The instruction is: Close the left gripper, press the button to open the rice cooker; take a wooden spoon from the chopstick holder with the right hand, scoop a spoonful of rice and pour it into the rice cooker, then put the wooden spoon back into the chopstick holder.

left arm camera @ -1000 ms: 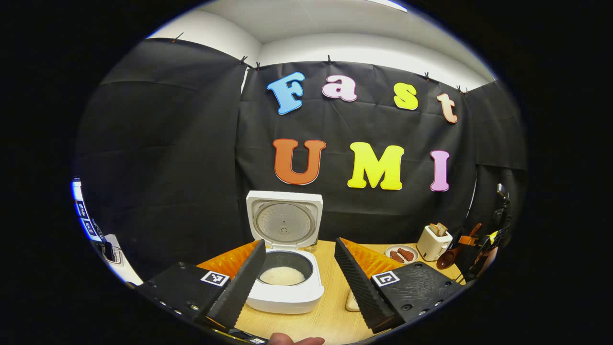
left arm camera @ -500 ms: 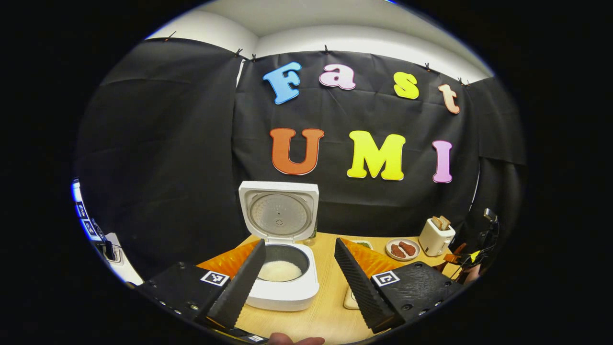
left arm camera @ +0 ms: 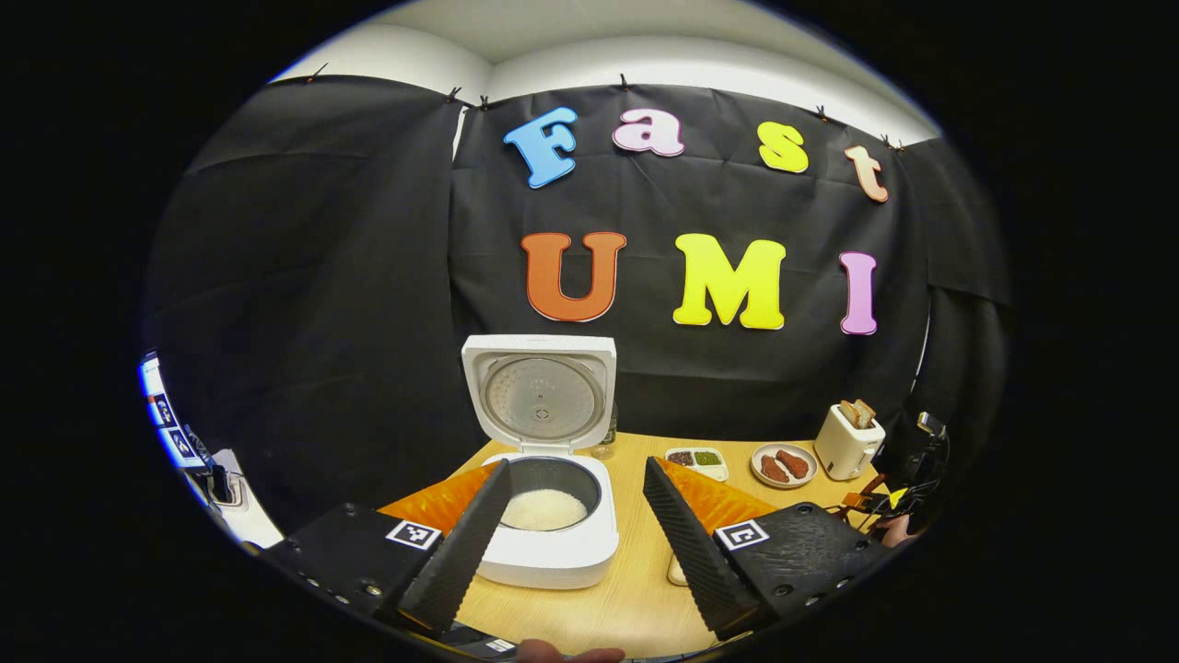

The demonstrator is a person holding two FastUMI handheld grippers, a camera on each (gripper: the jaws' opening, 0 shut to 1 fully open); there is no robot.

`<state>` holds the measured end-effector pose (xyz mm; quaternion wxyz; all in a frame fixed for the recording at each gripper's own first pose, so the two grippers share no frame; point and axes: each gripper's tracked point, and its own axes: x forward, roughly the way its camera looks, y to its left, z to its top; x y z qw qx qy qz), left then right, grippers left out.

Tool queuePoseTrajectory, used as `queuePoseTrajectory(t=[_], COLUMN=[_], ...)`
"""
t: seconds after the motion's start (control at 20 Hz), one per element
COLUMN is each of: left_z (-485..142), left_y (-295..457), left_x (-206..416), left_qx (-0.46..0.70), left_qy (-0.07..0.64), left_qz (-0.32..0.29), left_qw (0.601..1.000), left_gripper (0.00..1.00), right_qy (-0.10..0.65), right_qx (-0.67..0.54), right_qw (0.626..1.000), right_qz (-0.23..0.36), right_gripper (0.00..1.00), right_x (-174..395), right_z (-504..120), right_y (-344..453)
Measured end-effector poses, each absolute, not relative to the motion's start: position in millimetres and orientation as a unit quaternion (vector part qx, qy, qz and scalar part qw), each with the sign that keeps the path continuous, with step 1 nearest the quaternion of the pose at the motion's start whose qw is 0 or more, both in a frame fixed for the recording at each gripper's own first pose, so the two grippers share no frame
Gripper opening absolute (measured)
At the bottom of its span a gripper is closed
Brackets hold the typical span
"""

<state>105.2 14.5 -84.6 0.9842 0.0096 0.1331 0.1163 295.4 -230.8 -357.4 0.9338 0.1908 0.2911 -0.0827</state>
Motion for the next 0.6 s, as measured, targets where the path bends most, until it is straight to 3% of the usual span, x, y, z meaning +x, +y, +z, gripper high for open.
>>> queuePoseTrajectory(t=[0.35, 0.4, 0.45, 0.6], left_z=[-78.5, -76.8, -76.0, -71.6], left_y=[3.4, 2.0, 0.6, -3.0], left_x=[109.6, 110.2, 110.8, 113.4], left_qx=[0.006, 0.005, 0.004, 0.002], left_qy=[0.125, 0.123, 0.120, 0.113], left_qz=[0.105, 0.103, 0.101, 0.094], left_qw=[0.986, 0.987, 0.988, 0.989], left_gripper=[0.93, 0.93, 0.93, 0.93], right_qy=[0.286, 0.283, 0.281, 0.268], right_qx=[0.187, 0.183, 0.181, 0.169], right_qw=[0.937, 0.939, 0.940, 0.945], right_qz=[-0.070, -0.071, -0.071, -0.083], right_gripper=[0.24, 0.36, 0.40, 0.71], right_x=[292.7, 289.9, 288.9, 283.1], right_z=[-352.2, -347.5, -345.7, -330.1], right_y=[-236.4, -239.9, -242.1, -256.5])
